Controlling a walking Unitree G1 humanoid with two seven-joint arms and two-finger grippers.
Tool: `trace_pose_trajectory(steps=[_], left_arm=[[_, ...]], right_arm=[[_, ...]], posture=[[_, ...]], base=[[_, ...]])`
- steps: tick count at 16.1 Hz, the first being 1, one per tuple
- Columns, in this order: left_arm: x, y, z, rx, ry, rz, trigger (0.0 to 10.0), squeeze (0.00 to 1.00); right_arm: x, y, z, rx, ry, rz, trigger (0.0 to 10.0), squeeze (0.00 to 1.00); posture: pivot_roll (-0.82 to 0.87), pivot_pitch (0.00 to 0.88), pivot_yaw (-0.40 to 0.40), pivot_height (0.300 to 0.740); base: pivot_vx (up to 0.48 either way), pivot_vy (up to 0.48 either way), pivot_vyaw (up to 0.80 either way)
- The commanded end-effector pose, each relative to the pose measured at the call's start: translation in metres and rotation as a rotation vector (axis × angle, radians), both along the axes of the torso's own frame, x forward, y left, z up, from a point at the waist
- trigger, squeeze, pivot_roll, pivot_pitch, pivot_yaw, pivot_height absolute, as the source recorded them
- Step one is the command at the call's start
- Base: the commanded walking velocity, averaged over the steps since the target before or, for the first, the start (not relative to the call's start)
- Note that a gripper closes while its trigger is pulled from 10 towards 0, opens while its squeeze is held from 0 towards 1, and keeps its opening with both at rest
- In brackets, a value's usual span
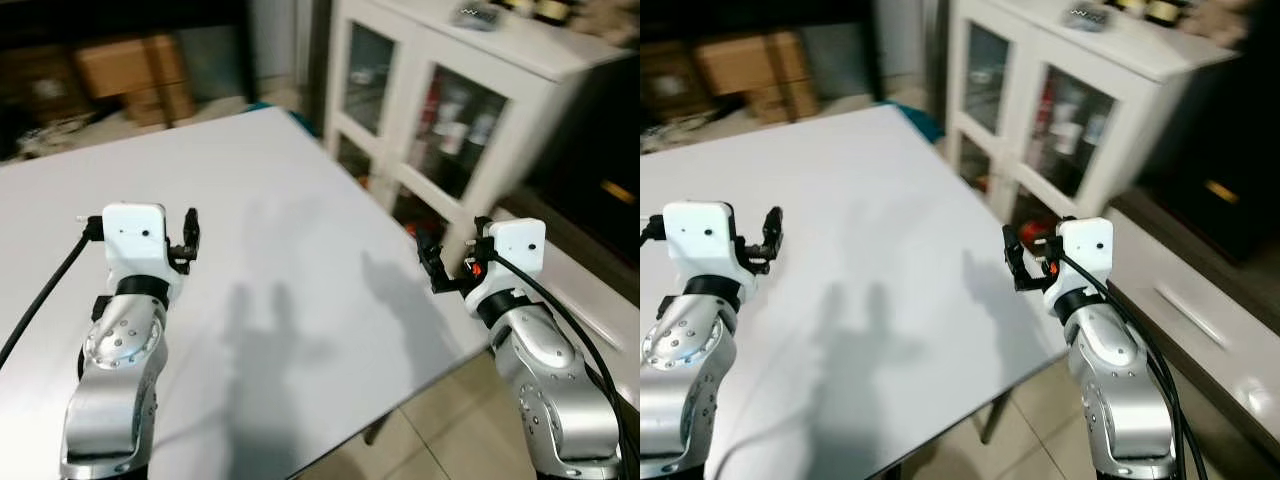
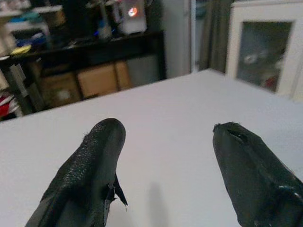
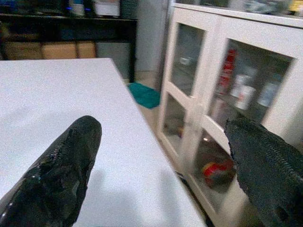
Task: Setting the table
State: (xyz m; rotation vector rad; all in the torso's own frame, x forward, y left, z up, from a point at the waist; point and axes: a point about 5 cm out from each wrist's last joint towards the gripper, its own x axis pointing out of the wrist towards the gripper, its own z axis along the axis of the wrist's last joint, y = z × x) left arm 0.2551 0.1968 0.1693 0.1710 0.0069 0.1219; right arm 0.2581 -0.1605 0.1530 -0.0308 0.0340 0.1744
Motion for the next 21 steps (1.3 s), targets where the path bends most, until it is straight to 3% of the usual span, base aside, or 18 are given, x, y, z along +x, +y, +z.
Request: trace_pose_trajectory(steps=[1,2,18,21], left_arm=[[-0.001,-0.004,0.000,0.025,0.017,-0.057,10.0,0.05],[0.000,-0.005,0.001,0.041,0.014,-0.052,10.0,0.00],[0.004,-0.016,-0.008,0.116,0.054,-0.113,10.0,0.00],[0.005,-0.016,-0.007,0.113,0.058,-0.117,10.0,0.00]], right_arm=[[0.002,-0.002,0.001,0.000,-0.010,-0.014,10.0,1.00],[0.001,0.000,-0.001,0.003,-0.004,-0.013,10.0,1.00],[0.006,0.005,-0.010,0.027,0.056,-0.012,10.0,1.00],[0.007,0.005,-0.012,0.043,0.077,-0.053,10.0,1.00]], posture=[[0.09,0.000,-0.014,0.740],[0.09,0.000,-0.014,0.740],[0.09,0.000,-0.017,0.740],[0.09,0.000,-0.013,0.740]], base=[[0.000,0.000,0.80],[0.000,0.000,0.80],[0.000,0.000,0.80],[0.000,0.314,0.00]])
